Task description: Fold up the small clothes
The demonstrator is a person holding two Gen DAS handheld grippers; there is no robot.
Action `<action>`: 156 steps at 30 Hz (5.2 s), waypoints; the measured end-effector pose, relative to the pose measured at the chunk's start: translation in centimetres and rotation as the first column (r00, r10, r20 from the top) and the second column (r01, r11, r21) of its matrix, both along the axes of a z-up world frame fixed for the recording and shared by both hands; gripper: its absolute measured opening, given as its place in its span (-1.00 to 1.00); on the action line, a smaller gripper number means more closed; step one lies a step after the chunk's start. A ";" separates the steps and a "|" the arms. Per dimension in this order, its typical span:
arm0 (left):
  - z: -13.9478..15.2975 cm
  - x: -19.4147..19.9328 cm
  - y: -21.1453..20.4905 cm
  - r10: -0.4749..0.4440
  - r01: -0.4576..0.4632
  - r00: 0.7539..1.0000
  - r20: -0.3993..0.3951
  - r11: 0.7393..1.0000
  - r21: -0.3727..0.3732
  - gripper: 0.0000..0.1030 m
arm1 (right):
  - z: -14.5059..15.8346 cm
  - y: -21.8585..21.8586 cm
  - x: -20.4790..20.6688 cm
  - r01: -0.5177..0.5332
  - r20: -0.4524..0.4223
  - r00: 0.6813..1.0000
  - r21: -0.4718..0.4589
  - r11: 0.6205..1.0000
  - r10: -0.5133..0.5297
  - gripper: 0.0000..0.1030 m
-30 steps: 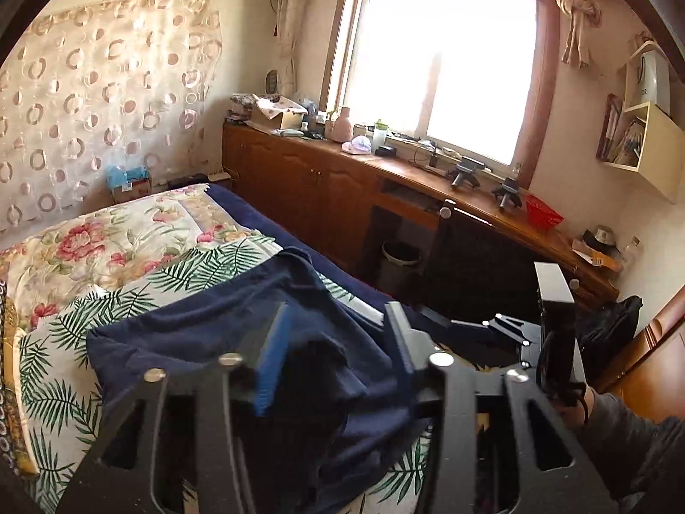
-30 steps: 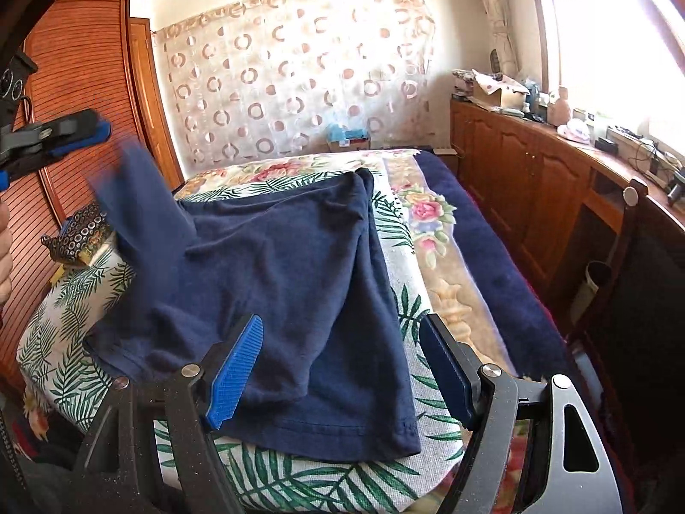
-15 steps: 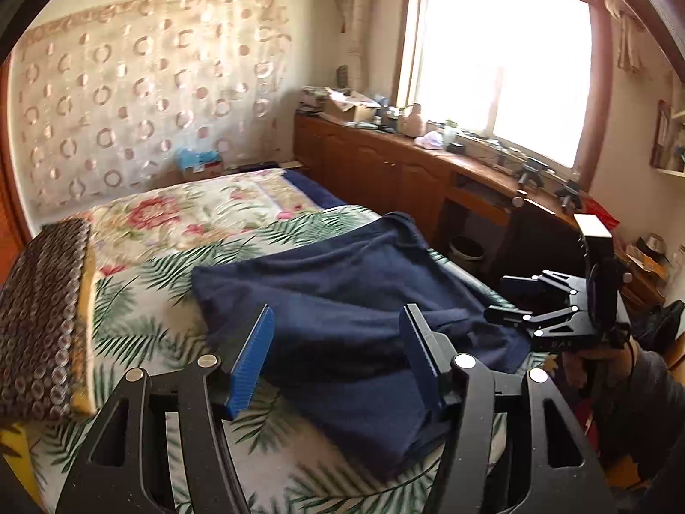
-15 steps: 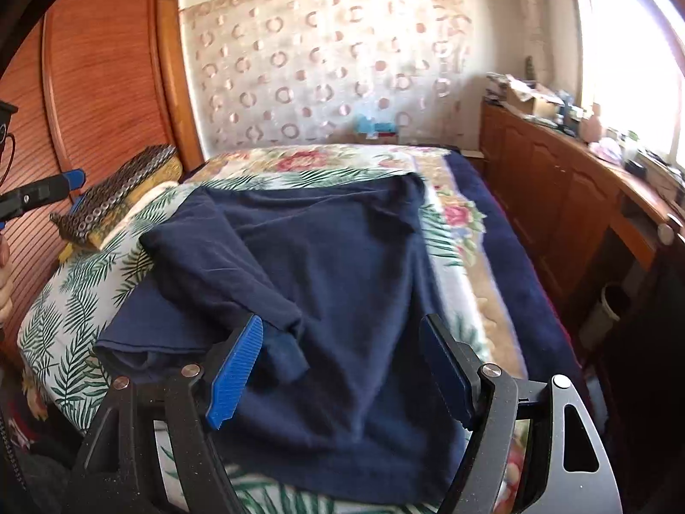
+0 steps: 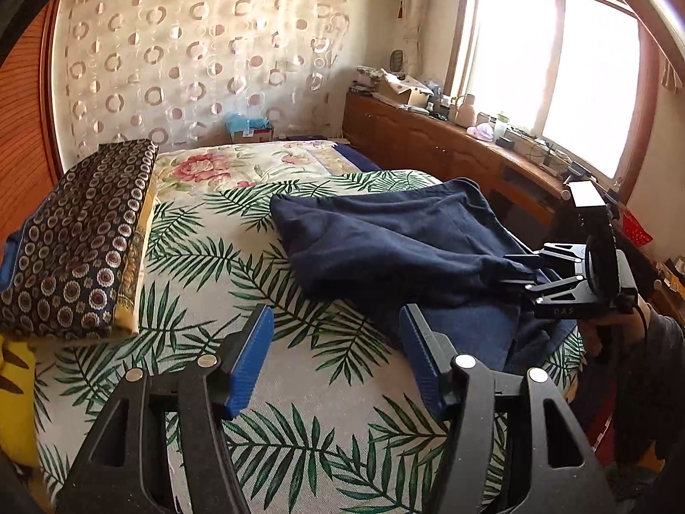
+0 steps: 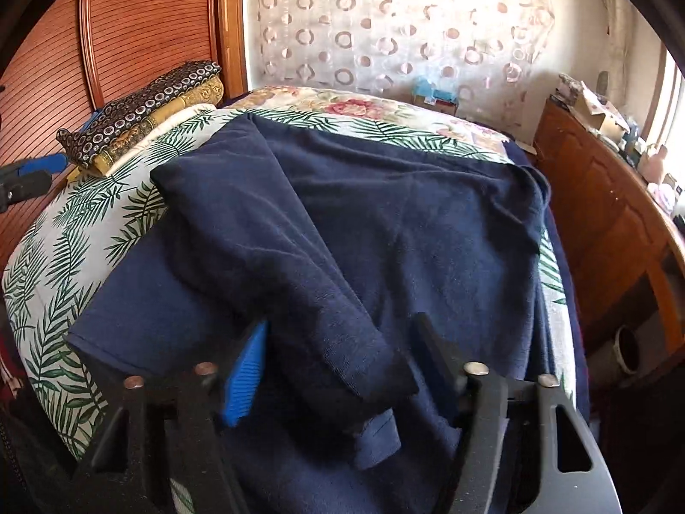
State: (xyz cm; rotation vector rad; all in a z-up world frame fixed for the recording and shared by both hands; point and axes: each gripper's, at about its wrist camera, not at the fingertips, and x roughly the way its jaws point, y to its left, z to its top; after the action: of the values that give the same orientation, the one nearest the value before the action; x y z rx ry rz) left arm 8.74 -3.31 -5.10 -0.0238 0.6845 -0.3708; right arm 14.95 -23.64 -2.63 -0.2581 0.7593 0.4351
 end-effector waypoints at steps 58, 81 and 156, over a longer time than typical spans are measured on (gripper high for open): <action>-0.5 -1.1 -1.0 0.023 -0.024 0.999 0.039 0.999 0.024 0.21 | 1.2 4.6 0.9 -0.068 0.005 0.998 0.018 0.998 0.068 0.23; -1.5 -1.3 -1.7 0.001 -0.001 1.000 0.011 1.000 0.020 0.21 | 2.1 4.4 6.2 -0.076 0.056 0.996 -0.005 0.997 0.076 -0.79; -6.2 -1.0 -11.4 -0.197 0.199 0.966 -0.166 0.980 -0.002 0.21 | -0.6 -11.4 -6.1 0.268 -0.040 0.963 0.098 0.958 -0.266 -0.09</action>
State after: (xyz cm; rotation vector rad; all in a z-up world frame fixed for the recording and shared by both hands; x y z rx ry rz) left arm 7.70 -14.70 -11.29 0.0286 0.8572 -0.5604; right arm 8.81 -35.04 -3.26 -0.0513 0.7823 0.2206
